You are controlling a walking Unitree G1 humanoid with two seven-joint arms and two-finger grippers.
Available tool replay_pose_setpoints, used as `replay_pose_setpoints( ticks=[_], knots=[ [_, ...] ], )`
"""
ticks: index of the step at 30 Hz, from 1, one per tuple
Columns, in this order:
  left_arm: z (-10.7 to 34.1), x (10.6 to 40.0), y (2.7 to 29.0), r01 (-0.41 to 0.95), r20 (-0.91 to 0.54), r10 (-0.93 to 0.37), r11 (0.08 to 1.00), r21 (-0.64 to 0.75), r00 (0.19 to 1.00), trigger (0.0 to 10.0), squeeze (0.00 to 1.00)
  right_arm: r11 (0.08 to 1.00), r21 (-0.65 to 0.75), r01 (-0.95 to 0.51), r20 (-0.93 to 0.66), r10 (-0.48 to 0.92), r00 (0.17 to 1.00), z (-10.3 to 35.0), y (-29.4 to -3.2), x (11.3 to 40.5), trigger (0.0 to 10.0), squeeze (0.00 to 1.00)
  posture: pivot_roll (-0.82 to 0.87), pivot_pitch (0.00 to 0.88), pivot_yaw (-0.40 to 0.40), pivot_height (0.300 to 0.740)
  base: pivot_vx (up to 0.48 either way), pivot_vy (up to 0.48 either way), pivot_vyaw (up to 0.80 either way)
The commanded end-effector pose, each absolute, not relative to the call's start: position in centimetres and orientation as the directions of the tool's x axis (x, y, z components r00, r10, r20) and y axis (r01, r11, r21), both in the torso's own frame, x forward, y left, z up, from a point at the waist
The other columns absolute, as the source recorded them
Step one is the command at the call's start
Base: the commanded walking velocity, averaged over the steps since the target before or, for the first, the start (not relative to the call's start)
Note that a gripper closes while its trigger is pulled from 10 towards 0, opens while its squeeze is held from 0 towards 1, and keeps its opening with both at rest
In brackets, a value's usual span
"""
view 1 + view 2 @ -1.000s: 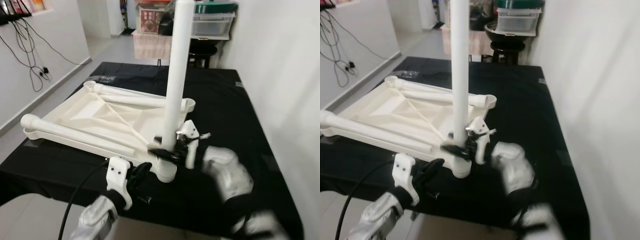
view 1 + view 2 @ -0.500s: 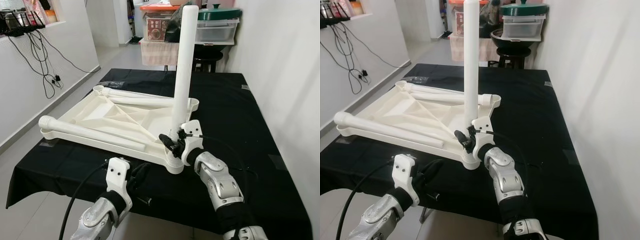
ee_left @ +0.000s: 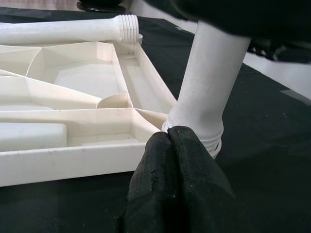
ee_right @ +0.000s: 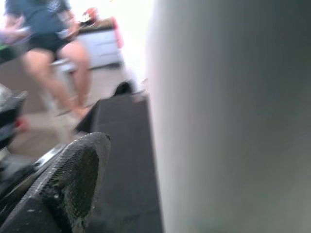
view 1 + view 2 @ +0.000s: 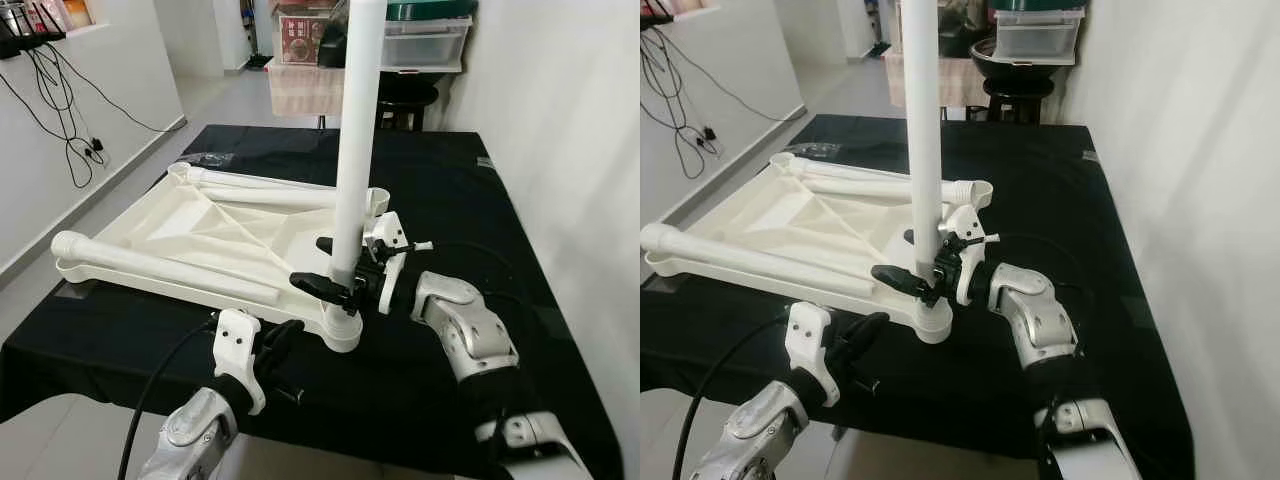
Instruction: Building children table
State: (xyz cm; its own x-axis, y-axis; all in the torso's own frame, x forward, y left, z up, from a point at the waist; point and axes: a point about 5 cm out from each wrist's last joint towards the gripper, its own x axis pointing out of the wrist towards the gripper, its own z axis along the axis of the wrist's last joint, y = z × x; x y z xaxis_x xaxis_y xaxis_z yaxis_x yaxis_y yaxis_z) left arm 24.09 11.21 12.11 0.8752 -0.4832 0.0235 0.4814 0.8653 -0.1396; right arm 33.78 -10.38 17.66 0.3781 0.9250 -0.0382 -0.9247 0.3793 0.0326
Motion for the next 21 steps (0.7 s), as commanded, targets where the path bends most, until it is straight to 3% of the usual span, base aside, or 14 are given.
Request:
replay_pose_setpoints(
  ticks=[1,2,6,7,8,9,15,21],
  knots=[
    [11.8,24.1,11.3,0.479,0.007,-0.483,0.866,-0.147,0.876,10.0,0.0,0.265,0.027,-0.964,-0.065,0.963,0.263,17.8,-10.2,33.9,10.0,0.0,0.02,0.0,-0.021,0.74,0.0,0.0,0.0],
    [11.9,24.2,11.3,0.479,0.007,-0.483,0.866,-0.146,0.876,10.0,0.0,0.201,0.036,-0.979,-0.089,0.976,0.197,17.9,-10.5,33.9,10.0,0.0,0.02,0.0,-0.026,0.74,0.0,0.0,0.0],
    [11.9,24.2,11.2,0.479,0.007,-0.483,0.866,-0.146,0.876,10.0,0.0,0.16,0.073,-0.984,-0.11,0.982,0.151,17.9,-11.0,34.3,10.0,0.0,0.03,0.0,-0.029,0.74,0.0,0.0,0.0],
    [11.9,24.2,11.2,0.479,0.007,-0.483,0.866,-0.146,0.875,10.0,0.0,0.159,0.074,-0.984,-0.117,0.982,0.15,17.8,-11.1,34.5,7.4,0.0,0.03,0.0,-0.031,0.74,0.0,0.0,0.0],
    [11.9,24.2,11.2,0.479,0.007,-0.483,0.865,-0.147,0.875,10.0,0.0,0.163,0.081,-0.983,-0.114,0.982,0.153,17.8,-11.1,34.6,1.9,0.0,0.03,0.0,-0.031,0.74,0.0,0.0,0.0],
    [11.9,24.2,11.1,0.479,0.008,-0.483,0.865,-0.147,0.875,10.0,0.0,0.151,0.089,-0.985,-0.105,0.984,0.141,17.9,-11.1,34.6,0.0,0.0,0.03,0.0,-0.033,0.74,0.0,0.0,0.0],
    [11.9,24.3,11.0,0.48,0.009,-0.485,0.864,-0.149,0.875,10.0,0.0,0.148,0.081,-0.986,-0.096,0.985,0.14,17.7,-11.2,34.3,0.0,0.0,0.02,0.0,-0.03,0.74,0.0,0.0,0.0],
    [12.0,24.3,10.9,0.481,0.011,-0.485,0.863,-0.151,0.874,10.0,0.0,0.213,0.066,-0.975,-0.093,0.974,0.207,17.0,-11.3,34.0,0.0,0.0,0.02,0.0,-0.032,0.74,0.0,0.0,0.0]
  ],
)
